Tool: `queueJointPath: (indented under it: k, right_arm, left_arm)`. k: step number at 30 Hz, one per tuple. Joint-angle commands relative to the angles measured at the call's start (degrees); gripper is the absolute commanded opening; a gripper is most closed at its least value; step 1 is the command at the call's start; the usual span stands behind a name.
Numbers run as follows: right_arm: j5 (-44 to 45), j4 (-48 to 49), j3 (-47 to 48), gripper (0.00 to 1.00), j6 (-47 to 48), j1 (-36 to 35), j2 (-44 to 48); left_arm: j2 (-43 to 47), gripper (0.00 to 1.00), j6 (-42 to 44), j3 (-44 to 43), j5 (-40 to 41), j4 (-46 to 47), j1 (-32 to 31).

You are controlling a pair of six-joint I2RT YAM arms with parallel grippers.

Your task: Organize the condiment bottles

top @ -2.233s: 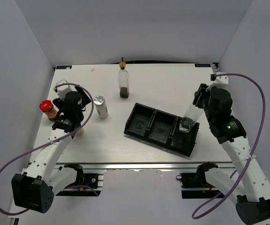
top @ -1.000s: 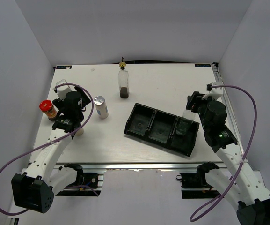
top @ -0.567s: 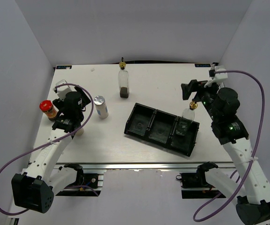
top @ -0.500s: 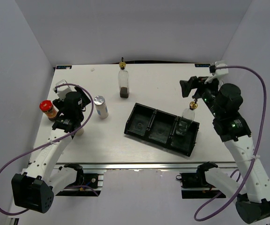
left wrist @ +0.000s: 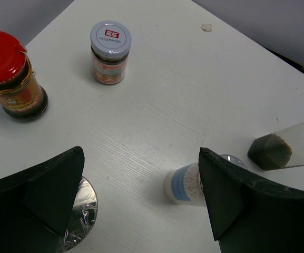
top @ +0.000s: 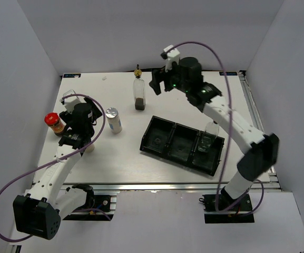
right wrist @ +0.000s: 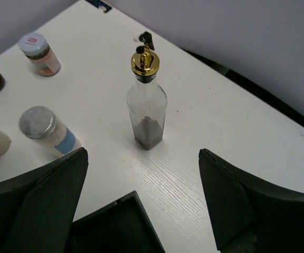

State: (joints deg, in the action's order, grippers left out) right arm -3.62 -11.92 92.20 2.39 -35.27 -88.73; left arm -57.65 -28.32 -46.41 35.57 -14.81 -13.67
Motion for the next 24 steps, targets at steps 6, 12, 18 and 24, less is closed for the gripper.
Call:
queueJointPath:
  k: [6,12,18,24]
  right_arm:
    - [-2.2,13.1,15.5,0.89,-3.9,-0.8,-20.5]
    - [-3.1,19.5,22.9,0.89,-6.2,-0.8,-31.4]
    - [-2.4,26.1,28.8,0.77,-6.4,-0.8,-40.3]
    - [-2.8,26.9,28.9,0.39,-7.3,-0.8,-40.9]
  left_arm:
    - [-0.3,0.98,0.5,-0.9,0.5,0.2,0.2]
    - [-0.4,0.98,0.7,-0.8,1.3,0.5,0.2]
    - [-0.7,0.98,0.9,-0.7,1.3,0.8,0.2]
    - [-0.7,0.98,0.9,-0.8,2.3,0.4,0.2]
